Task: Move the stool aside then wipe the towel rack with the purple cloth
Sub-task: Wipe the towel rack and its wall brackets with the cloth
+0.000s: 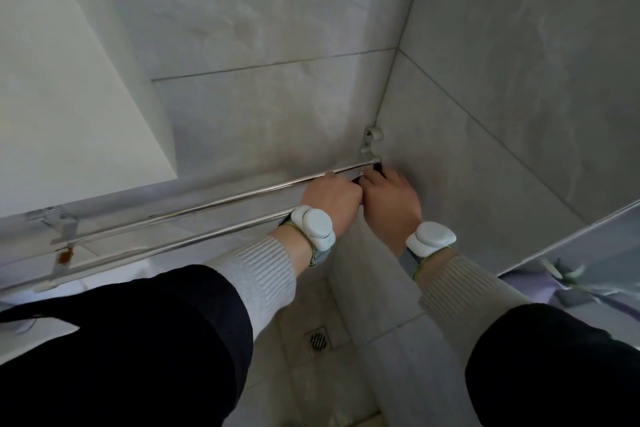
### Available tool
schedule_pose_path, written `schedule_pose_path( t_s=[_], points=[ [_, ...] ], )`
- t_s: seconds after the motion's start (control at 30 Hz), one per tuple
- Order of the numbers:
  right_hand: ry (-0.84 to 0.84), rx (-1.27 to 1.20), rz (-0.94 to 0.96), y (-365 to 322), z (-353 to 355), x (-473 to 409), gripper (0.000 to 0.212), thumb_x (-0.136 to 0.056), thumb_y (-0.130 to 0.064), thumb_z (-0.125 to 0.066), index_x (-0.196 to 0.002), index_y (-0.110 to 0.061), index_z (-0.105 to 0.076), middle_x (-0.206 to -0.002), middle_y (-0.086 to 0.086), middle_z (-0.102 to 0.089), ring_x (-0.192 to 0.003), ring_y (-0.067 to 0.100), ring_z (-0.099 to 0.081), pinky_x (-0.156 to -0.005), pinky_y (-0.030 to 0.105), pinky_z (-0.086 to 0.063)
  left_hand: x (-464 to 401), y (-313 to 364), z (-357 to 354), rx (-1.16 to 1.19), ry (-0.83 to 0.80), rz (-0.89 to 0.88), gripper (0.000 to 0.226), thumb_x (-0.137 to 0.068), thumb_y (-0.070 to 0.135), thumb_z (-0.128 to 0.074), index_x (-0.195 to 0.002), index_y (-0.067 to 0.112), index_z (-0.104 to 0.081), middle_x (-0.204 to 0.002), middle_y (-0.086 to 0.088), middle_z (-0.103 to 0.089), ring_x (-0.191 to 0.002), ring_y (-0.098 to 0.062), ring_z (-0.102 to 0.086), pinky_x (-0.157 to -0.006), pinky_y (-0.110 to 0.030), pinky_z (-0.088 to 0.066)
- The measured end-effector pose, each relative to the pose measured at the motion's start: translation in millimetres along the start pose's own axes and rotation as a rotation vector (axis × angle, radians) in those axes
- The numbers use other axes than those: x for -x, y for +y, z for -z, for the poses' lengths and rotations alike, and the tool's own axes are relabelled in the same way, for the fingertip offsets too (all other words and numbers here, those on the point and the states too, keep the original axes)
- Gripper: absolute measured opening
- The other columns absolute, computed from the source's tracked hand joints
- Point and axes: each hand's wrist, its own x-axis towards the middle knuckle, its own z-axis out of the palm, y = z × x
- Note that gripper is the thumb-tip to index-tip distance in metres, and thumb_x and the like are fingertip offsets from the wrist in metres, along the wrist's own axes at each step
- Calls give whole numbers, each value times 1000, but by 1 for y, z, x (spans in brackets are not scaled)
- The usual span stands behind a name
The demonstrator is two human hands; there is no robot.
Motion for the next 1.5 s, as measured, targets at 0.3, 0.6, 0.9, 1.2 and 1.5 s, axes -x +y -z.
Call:
schedule_pose_path(
  t_s=[0.3, 0.6, 0.9, 1.2, 1.5],
  points=[
    [67, -75, 49, -5, 22, -1, 23, -68, -8, -36, -57, -8, -56, -63, 11, -58, -64, 33, -61, -42, 32, -41, 8, -9, 12, 32, 59, -49, 16, -89, 4, -53, -93, 5, -68, -90, -16, -71, -83, -37, -67, -60, -35, -33],
    [91, -61, 87, -52, 46, -2, 17, -77, -23, -60, -66, -10, -62, -67, 12, -64, -70, 35, -59, -67, 41, -42, 64, -43, 14, 212, 261, 27, 13, -74, 2, -66, -87, 2, -65, -83, -19, -65, -79, -41, -61, -57, -42, -48],
    [-89, -455, 104, -168, 63, -18, 13, -88, -22, -62, -96, -12, -59, -88, 3, -62, -76, 25, -56, -63, 33, -38, 172, -122, 4, 190, 413, 291, 15, -81, 16, -63, -94, 9, -65, -83, -10, -65, -70, -33, -61, -54, -34, -37],
    [-162, -712, 299, -282, 64, -17, 28, -92, -22, -48, -115, -21, -63, -98, -1, -65, -86, 22, -60, -72, 41, -51, 265, -191, -1, 306, 493, 493, 12, -93, 20, -60, -98, 10, -64, -86, -8, -61, -72, -28, -57, -57, -35, -43],
    [-309, -817, 324, -330, 64, -19, 12, -102, -35, -57, -102, -23, -59, -85, -4, -67, -76, 14, -62, -67, 32, -49, 309, -199, -6, 876, 440, 773, 17, -97, 28, -59, -104, 16, -68, -84, 0, -70, -76, -17, -65, -70, -33, -55]
  ],
)
